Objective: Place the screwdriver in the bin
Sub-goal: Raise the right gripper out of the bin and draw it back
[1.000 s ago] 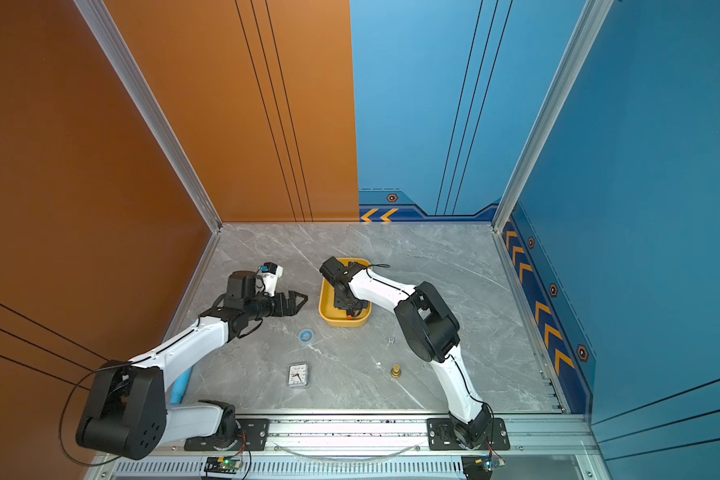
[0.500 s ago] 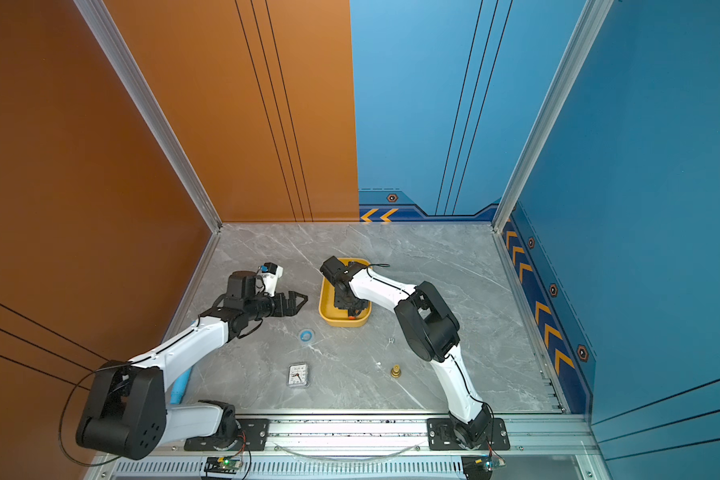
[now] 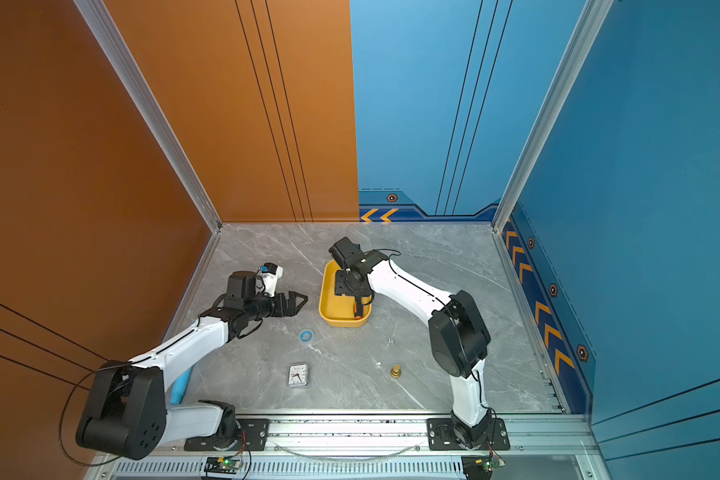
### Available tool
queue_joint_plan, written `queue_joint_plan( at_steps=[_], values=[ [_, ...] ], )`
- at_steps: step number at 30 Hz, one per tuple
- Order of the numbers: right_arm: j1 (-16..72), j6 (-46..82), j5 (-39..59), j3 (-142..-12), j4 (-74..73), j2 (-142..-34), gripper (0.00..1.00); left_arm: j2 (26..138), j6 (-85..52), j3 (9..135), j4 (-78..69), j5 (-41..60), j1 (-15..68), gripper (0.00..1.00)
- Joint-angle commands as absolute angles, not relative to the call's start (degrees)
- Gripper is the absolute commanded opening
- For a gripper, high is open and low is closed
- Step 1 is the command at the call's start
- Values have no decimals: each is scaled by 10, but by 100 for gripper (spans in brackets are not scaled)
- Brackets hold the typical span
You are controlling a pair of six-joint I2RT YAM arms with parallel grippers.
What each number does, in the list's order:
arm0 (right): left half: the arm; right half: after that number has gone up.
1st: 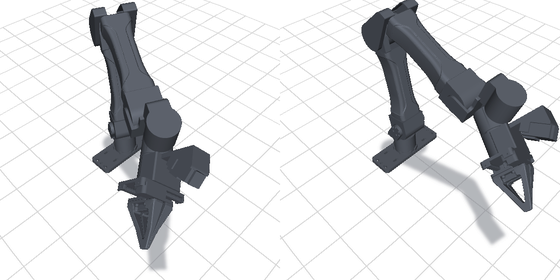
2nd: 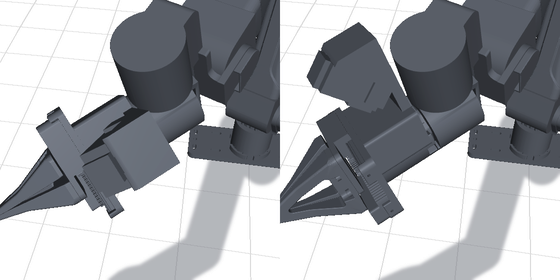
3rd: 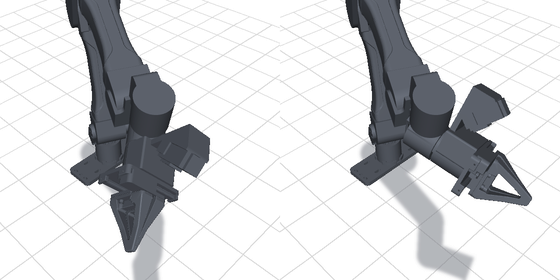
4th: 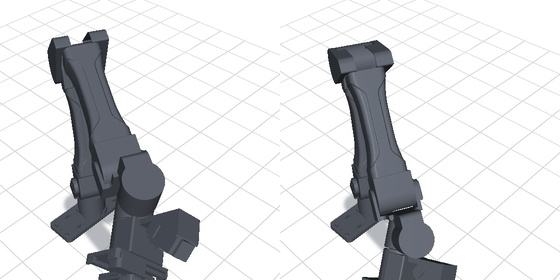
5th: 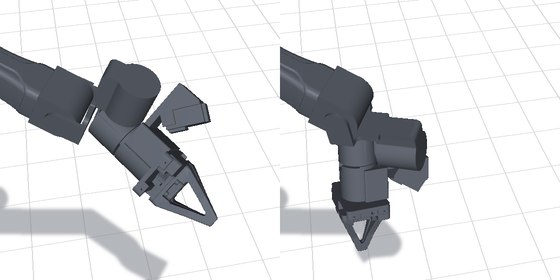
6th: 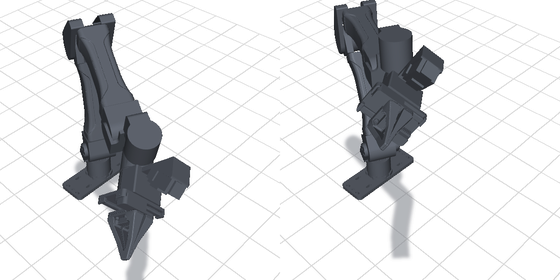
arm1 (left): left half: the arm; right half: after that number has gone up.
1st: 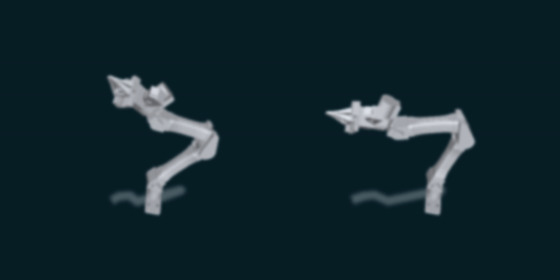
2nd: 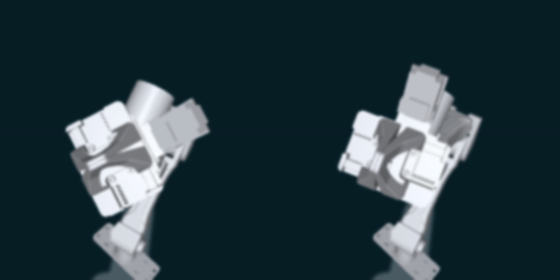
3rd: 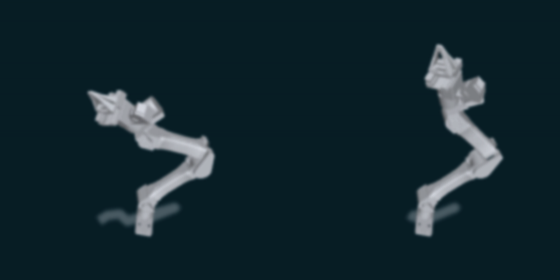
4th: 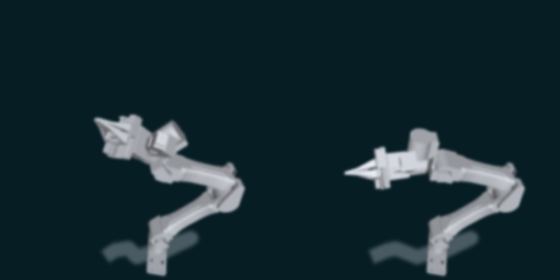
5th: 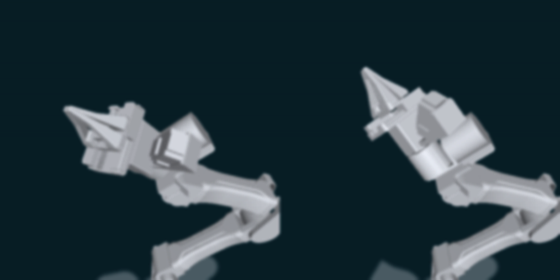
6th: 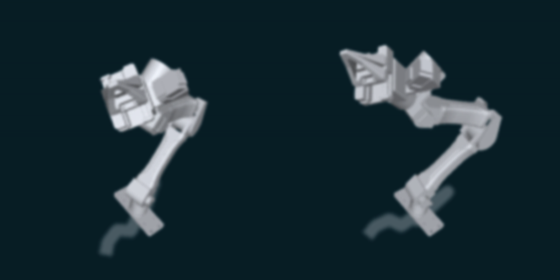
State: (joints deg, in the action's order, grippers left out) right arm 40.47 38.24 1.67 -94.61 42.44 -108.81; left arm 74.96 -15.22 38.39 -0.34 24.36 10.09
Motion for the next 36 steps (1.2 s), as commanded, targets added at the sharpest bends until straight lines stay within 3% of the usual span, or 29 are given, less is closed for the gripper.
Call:
queue_joint_plan(
  at_steps=[1, 6, 9, 13, 21, 31, 36],
  values=[
    [367, 339, 109, -912, 438, -1044, 60, 742, -136, 383, 11, 252, 95, 98],
    [307, 219, 245, -853, 432, -962, 71, 742, -125, 385, 21, 233, 95, 98],
    [263, 152, 287, -799, 432, -903, 71, 739, -118, 384, 26, 208, 94, 98],
    [219, 68, 288, -710, 399, -816, 71, 723, -105, 374, 21, 153, 94, 98],
    [172, 6, 237, -486, 162, -622, 76, 643, -43, 301, -81, 5, 90, 98],
    [84, 56, 213, -397, 35, -630, 79, 608, 27, 171, -326, -47, 73, 98],
    [32, 87, 185, -318, -103, -636, 78, 641, 29, 157, -356, -50, 62, 98]
  ],
)
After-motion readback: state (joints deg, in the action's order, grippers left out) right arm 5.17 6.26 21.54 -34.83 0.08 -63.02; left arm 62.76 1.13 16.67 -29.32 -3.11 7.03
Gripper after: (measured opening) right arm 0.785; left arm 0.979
